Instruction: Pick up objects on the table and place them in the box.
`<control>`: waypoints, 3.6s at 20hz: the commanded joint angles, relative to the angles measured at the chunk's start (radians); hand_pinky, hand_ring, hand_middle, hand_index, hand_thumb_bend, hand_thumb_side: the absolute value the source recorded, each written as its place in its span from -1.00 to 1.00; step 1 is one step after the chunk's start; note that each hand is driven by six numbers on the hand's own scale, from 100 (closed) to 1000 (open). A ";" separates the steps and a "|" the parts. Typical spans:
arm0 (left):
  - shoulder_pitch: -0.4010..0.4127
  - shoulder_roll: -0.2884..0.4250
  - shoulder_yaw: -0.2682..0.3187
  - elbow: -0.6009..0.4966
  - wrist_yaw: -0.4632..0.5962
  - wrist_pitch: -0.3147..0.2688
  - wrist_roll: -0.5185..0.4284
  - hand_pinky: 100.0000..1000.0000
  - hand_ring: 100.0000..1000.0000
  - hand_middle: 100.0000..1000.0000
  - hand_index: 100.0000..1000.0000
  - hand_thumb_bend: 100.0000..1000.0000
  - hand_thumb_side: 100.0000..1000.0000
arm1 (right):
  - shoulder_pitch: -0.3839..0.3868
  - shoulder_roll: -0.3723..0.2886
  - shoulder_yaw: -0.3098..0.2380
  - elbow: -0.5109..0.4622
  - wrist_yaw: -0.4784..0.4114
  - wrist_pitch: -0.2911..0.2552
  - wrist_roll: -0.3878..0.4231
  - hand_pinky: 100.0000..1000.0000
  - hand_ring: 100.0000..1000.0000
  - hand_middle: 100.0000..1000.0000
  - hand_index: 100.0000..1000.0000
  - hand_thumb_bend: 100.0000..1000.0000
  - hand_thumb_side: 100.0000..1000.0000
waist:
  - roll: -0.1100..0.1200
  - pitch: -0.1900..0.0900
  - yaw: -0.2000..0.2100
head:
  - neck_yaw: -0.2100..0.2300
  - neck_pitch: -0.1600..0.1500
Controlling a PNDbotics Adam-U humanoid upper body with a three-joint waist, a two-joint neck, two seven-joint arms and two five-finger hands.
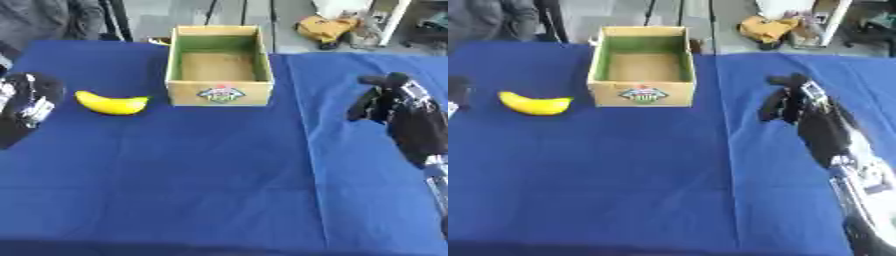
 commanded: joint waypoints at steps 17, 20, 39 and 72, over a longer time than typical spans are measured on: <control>-0.255 0.248 -0.085 0.335 -0.293 -0.115 -0.090 0.16 0.06 0.16 0.41 -0.19 0.02 | -0.015 -0.015 0.003 -0.013 -0.008 0.003 0.013 0.10 0.08 -0.08 0.59 -1.00 0.77 | 0.010 -0.007 -0.019 | 0.024 0.005; -0.329 0.263 -0.118 0.419 -0.390 -0.151 -0.104 0.18 0.09 0.18 0.42 -0.17 -0.04 | -0.018 -0.016 0.006 -0.014 -0.008 0.004 0.016 0.10 0.08 -0.08 0.60 -1.00 0.77 | 0.012 -0.005 -0.026 | 0.030 0.005; -0.539 0.167 -0.219 0.694 -0.708 -0.282 -0.215 0.23 0.11 0.15 0.42 -0.31 -0.22 | -0.030 -0.018 0.018 -0.014 -0.006 0.007 0.030 0.10 0.08 -0.08 0.60 -1.00 0.78 | 0.019 0.004 -0.063 | 0.059 0.005; -0.525 0.121 -0.202 0.810 -0.816 -0.266 -0.092 0.19 0.08 0.10 0.34 -1.00 -0.54 | -0.043 -0.017 0.025 -0.014 -0.002 0.010 0.039 0.10 0.09 -0.08 0.61 -1.00 0.81 | 0.027 0.027 -0.092 | 0.075 0.005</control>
